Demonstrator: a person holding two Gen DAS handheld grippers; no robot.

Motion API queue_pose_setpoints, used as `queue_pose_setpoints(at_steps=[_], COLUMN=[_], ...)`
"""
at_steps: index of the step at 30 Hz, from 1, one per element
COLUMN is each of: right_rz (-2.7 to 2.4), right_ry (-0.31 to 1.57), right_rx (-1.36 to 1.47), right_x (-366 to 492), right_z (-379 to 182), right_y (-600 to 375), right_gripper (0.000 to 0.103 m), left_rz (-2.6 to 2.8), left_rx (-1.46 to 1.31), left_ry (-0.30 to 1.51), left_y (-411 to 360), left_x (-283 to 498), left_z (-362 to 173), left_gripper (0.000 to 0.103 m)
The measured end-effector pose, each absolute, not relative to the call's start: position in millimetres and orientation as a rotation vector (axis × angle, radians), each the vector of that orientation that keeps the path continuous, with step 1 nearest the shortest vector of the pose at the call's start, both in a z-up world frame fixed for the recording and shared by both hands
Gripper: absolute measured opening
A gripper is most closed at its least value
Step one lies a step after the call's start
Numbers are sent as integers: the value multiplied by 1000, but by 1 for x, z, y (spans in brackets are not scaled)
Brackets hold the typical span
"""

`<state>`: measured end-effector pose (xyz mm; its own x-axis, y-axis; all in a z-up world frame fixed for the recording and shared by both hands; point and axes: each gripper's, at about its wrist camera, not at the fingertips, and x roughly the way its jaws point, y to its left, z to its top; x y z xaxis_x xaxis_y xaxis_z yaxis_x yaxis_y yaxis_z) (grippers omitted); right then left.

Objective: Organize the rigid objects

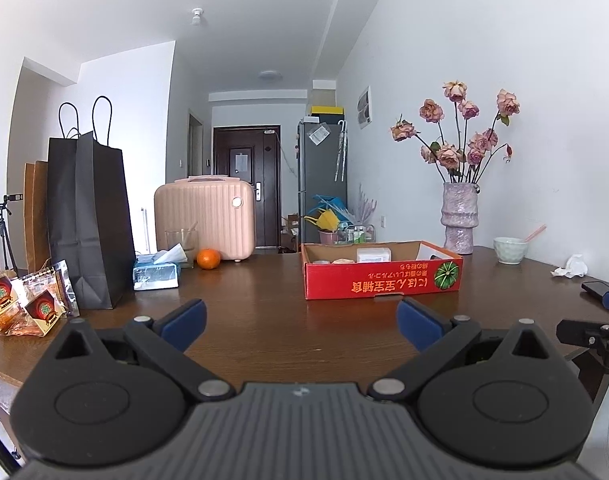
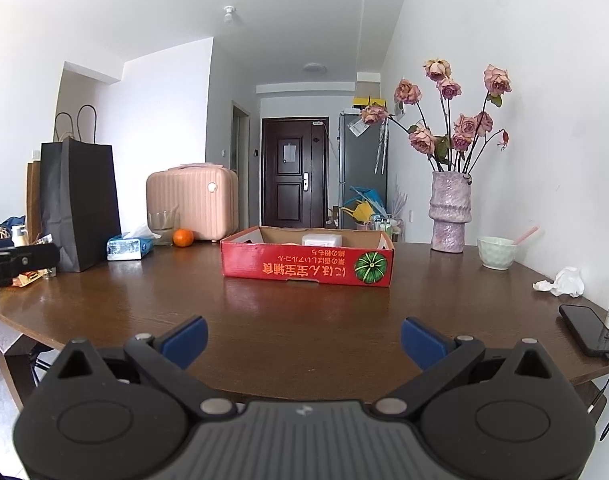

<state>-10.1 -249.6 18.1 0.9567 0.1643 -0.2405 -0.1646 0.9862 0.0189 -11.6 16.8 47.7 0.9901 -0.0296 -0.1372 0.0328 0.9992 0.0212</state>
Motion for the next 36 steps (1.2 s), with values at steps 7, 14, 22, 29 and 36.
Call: queue_pose_setpoints(at_steps=[7,14,22,29,36], right_rz=[168,168,175,176,181], right_ry=[259,265,272,277,280], right_rx=[1,6,17,28,37], right_x=[-7,-8,-6,-5,-5], right_z=[15,12,12,12,12], right_y=[-248,-249,-250,-251,-251], right_gripper=[103,103,103,103,103], left_rz=[-33,-37,-43,-41,-45], left_rx=[30,32,39,45,45], left_ry=[133,139,141,146,146], left_y=[16,16,15,15,15], left_x=[-11,-11,-11,-9,-8], left_z=[47,46,44,44,43], left_gripper=[103,103,103,103,103])
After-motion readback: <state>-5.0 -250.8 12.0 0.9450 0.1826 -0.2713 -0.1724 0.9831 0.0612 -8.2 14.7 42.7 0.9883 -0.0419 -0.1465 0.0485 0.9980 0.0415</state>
